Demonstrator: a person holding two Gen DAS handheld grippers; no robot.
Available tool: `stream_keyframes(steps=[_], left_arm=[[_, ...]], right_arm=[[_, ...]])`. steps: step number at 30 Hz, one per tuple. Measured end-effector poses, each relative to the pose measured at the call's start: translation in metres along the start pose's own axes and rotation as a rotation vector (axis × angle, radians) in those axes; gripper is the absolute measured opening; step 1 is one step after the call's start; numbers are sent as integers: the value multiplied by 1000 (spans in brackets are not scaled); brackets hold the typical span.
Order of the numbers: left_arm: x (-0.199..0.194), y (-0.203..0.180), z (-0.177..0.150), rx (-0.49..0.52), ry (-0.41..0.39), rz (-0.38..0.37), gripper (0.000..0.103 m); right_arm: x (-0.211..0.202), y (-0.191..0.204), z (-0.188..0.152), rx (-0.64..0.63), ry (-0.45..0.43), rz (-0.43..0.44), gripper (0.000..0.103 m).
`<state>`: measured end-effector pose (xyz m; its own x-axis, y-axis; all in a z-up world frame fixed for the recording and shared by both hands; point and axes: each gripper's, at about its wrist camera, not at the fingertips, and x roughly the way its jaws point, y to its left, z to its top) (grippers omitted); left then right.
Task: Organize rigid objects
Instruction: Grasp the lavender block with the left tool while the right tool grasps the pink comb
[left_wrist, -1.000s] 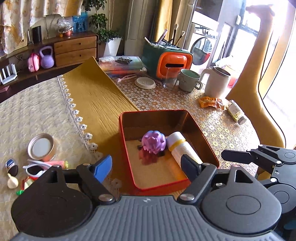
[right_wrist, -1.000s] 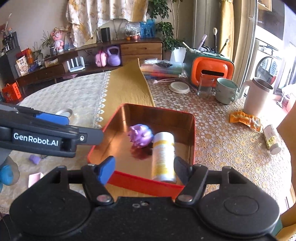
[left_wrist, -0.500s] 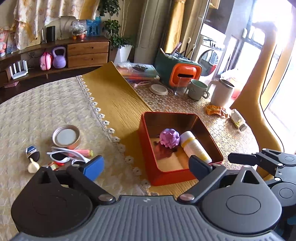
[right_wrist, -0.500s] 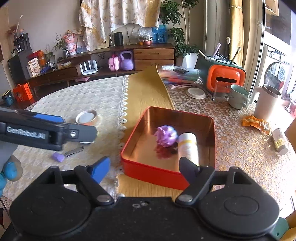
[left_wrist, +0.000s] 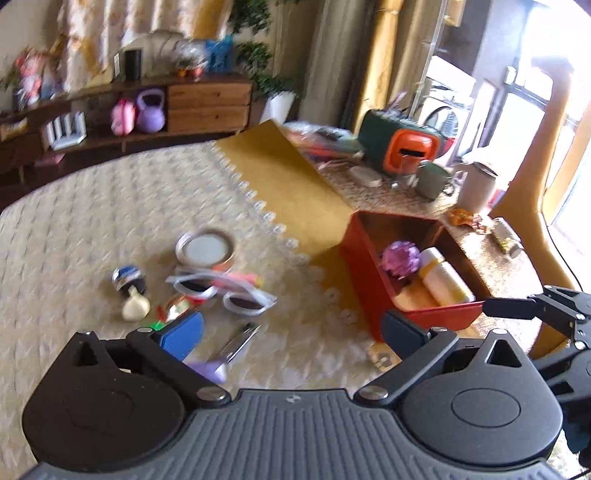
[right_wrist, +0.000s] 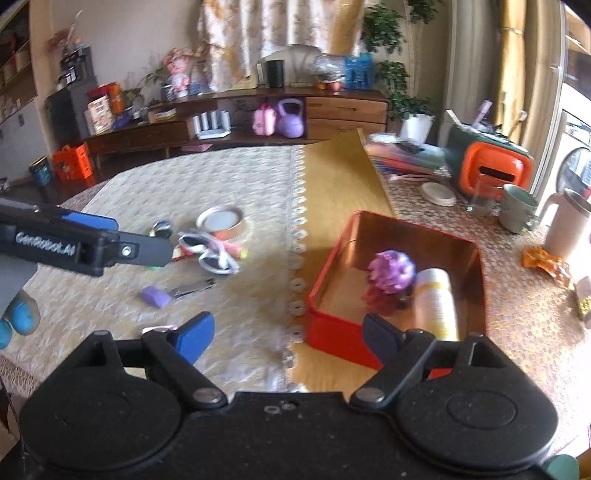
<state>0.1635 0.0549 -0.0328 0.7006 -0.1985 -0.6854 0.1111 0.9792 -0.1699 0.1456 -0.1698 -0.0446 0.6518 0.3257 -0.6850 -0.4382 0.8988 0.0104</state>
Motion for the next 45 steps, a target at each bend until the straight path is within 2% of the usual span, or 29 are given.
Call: stream_keyframes(steps=[5,14,19,22,34,36,38,40,45], left_arm=[[5,23,-15,-22,8,40,103],[24,34,-34,41,41,78,103],[42,49,-41,-17,99,51,103],[49,49,-47,4,104,49,103],[73,59,-59,14,112,101,102],[74,60,-60,11,109,103,97],[77,60,-60,21,117,109,87],[79,60,-61,31,121,112,83],[79,56,-62,76,106,129,64]], right_arm=[[16,28,-7,-40,33,47,87],[39,71,-15,-102,76,110,87],[54,85,-19,-115,108,122,87],[63,94,-23,-134,122,149,86],[90,114,-31,-198,159,164,65],[95,116,-31,-204,168,166,61],[99,119,-32,-212,175,160,58],[102,122,-32,-219,184,159,54],[105,127,-32,-235,178,151,53]])
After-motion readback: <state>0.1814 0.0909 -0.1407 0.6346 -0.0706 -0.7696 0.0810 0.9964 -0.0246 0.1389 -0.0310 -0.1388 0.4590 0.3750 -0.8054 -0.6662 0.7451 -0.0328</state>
